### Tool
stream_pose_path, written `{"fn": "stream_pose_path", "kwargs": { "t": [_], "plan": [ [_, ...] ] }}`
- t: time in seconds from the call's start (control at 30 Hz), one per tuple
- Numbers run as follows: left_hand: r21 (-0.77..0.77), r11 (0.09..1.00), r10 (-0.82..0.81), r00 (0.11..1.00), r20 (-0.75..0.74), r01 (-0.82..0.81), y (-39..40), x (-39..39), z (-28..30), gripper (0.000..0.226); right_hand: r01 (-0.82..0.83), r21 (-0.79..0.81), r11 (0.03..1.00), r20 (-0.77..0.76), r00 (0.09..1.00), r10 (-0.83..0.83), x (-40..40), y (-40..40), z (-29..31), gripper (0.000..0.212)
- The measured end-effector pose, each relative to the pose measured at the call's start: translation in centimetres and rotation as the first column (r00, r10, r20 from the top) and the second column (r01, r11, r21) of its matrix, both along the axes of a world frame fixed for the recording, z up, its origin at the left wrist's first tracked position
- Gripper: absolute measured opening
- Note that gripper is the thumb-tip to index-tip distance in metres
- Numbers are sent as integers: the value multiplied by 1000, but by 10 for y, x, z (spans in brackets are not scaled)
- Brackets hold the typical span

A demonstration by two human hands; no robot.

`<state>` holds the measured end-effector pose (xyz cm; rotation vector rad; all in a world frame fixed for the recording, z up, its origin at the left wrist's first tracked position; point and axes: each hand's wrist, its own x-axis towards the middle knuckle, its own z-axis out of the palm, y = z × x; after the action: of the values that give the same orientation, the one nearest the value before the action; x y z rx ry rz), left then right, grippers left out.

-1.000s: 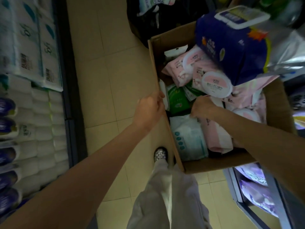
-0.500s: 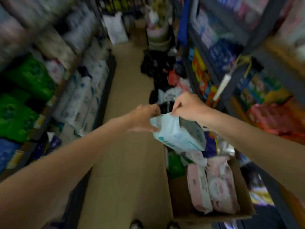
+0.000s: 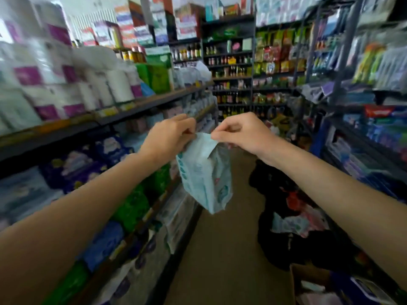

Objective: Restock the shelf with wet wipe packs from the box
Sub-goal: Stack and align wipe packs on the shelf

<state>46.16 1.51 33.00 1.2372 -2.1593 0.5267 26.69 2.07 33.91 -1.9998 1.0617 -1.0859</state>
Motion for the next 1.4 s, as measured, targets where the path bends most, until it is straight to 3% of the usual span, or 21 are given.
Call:
{"fn": "stream_pose_path", "kwargs": {
  "t": [0.07,0.13,0.2,0.27,0.33,0.43,0.53,0.57,0.6,0.63,0.67,0.73,0.77,0.87,0.97,1.07,1.13,1.2,1.3,1.33,1.4],
  "plan": [
    [-72,997,-8,1000,-26,6,20,57,24,10,-236,222,946,186,963,196,23,-5,6,31],
    [-104,994,15,997,-72,-23,42,108,47,8,-307,353,884,28,948,318,60,-10,-1,69],
    [-132,990,32,991,-128,-49,62,149,68,7,-410,406,817,-45,884,466,118,-5,-5,87],
    [-169,984,17,980,-197,-51,81,183,87,7,-567,406,716,97,807,583,181,8,1,81],
    [-219,972,13,958,-286,-79,98,213,107,7,-720,366,590,272,689,672,235,22,19,62],
    [-342,926,36,939,-343,-160,132,257,140,6,-777,225,588,379,625,682,300,36,51,45],
    [-312,909,176,932,-318,-278,172,311,173,7,-689,-36,724,268,691,671,358,57,84,48],
    [-254,911,238,918,-318,-324,187,329,182,17,-569,-214,794,127,790,600,374,64,94,50],
    [-187,913,282,893,-351,-362,201,347,189,30,-402,-445,800,-28,899,436,389,68,102,55],
    [-117,922,286,854,-435,-368,215,363,193,38,-250,-674,695,-140,967,211,404,67,108,67],
    [-68,938,249,799,-547,-339,229,375,193,39,-170,-833,527,-193,981,12,419,64,110,82],
    [1,958,197,659,-726,-285,250,392,188,31,-119,-967,225,-163,968,-190,444,57,109,91],
    [72,948,262,628,-733,-310,257,396,182,31,-104,-980,172,-137,972,-192,454,57,109,90],
    [272,851,521,648,-556,-450,261,403,162,71,-45,-974,220,-58,997,-53,482,65,109,85],
    [297,852,518,611,-599,-431,261,415,157,83,-26,-984,178,-31,999,-23,504,71,116,84],
    [349,873,480,481,-733,-341,267,424,168,78,-4,-999,42,-6,999,-49,521,71,130,83],
    [285,918,384,429,-818,-277,270,428,176,72,33,-999,-37,34,999,-10,531,73,146,75],
    [236,898,404,483,-777,-371,275,431,187,71,65,-990,-125,59,997,54,539,75,166,67],
    [189,710,658,542,-523,-679,282,441,207,88,95,-917,-387,61,993,98,550,72,191,50],
    [193,702,672,548,-498,-685,282,444,212,93,97,-874,-477,56,994,99,555,70,196,45],
    [300,788,594,535,-601,-538,279,444,213,98,103,-820,-563,50,993,109,568,69,203,40]
  ]
}}
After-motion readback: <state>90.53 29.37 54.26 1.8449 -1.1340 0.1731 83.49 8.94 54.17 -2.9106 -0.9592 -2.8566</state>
